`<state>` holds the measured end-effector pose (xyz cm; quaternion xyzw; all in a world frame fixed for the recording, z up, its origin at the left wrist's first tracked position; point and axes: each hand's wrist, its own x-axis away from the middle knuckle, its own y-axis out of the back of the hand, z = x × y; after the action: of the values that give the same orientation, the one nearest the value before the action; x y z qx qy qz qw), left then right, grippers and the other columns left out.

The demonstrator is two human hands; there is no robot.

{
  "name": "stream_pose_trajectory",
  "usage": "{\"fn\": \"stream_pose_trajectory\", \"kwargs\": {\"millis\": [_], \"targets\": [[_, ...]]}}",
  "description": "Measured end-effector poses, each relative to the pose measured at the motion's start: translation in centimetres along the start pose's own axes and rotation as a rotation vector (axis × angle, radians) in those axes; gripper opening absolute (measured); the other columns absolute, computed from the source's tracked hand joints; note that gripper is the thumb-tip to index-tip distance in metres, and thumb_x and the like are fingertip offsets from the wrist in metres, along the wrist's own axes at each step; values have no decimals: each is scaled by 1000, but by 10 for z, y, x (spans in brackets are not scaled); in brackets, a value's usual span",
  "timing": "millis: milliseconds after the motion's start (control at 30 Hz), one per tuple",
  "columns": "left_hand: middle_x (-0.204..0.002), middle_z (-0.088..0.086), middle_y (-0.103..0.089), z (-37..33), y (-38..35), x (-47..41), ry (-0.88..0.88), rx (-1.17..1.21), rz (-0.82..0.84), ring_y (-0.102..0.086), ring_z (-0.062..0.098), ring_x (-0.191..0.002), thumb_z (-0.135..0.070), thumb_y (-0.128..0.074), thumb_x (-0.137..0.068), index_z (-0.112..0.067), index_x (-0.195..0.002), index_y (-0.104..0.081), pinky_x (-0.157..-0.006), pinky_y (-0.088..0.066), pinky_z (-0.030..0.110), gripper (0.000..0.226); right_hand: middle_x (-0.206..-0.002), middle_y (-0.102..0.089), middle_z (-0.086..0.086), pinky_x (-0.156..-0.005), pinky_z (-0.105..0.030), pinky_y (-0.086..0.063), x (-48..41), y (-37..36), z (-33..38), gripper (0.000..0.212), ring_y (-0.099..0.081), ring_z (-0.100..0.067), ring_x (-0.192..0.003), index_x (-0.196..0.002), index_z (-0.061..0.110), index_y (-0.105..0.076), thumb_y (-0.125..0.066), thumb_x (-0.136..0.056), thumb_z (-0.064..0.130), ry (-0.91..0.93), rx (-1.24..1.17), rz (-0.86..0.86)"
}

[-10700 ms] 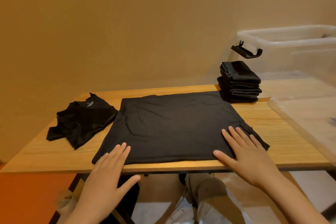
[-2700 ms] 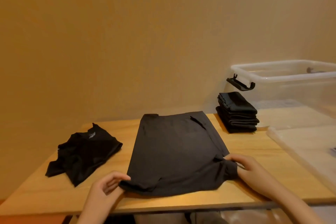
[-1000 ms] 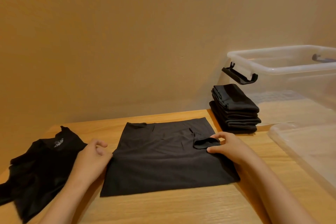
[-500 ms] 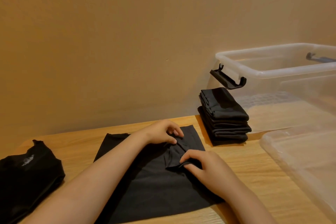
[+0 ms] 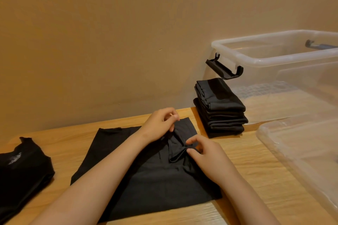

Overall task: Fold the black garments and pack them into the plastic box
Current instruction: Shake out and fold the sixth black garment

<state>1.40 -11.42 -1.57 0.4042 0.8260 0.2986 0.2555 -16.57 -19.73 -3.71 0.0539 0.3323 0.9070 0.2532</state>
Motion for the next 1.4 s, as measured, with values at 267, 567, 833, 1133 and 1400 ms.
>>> {"fn": "stream_pose_trajectory", "kwargs": {"millis": [267, 567, 833, 1133, 1400], "targets": [[-126, 0, -65, -14, 0, 8, 10, 233, 279, -56, 2, -120, 8, -43, -94, -8, -117, -63, -101, -42, 17, 35, -93, -63, 11, -76, -17, -50, 4, 4, 3, 26, -59, -2, -86, -112, 31, -58, -64, -91, 20, -78, -98, 12], [-144, -13, -46, -3, -1, -9, -104, -246, 347, -28, 10, -137, -27, -70, -86, -42, -88, -68, -116, -22, 46, 15, -88, -74, 7, -86, -30, -56, 5, 9, 7, 34, -68, -2, -86, -108, 31, -61, -69, -85, 8, -118, -291, 109], [-156, -8, -30, -10, 3, -21, -44, -182, 477, -12, 12, -146, -10, -70, -82, -38, -90, -69, -120, -12, 44, 29, -86, -75, 2, -85, -34, -56, 5, 13, 3, 28, -70, -7, -82, -104, 28, -62, -69, -85, 9, -182, -346, 110], [-154, -10, -34, -6, 4, -22, -44, -118, 476, -16, 9, -146, -26, -72, -86, -40, -81, -70, -119, -13, 41, 15, -87, -74, 5, -88, -28, -54, 10, 14, 10, 31, -69, -2, -86, -106, 25, -65, -68, -84, 3, -105, -291, 257], [-141, -12, -49, 0, -1, -18, -93, -192, 358, -31, 6, -135, -27, -75, -82, -35, -87, -71, -114, -23, 36, 10, -83, -70, 2, -86, -31, -54, 6, 11, 2, 27, -66, -6, -81, -100, 29, -65, -70, -82, 10, -154, -196, 131]]}}
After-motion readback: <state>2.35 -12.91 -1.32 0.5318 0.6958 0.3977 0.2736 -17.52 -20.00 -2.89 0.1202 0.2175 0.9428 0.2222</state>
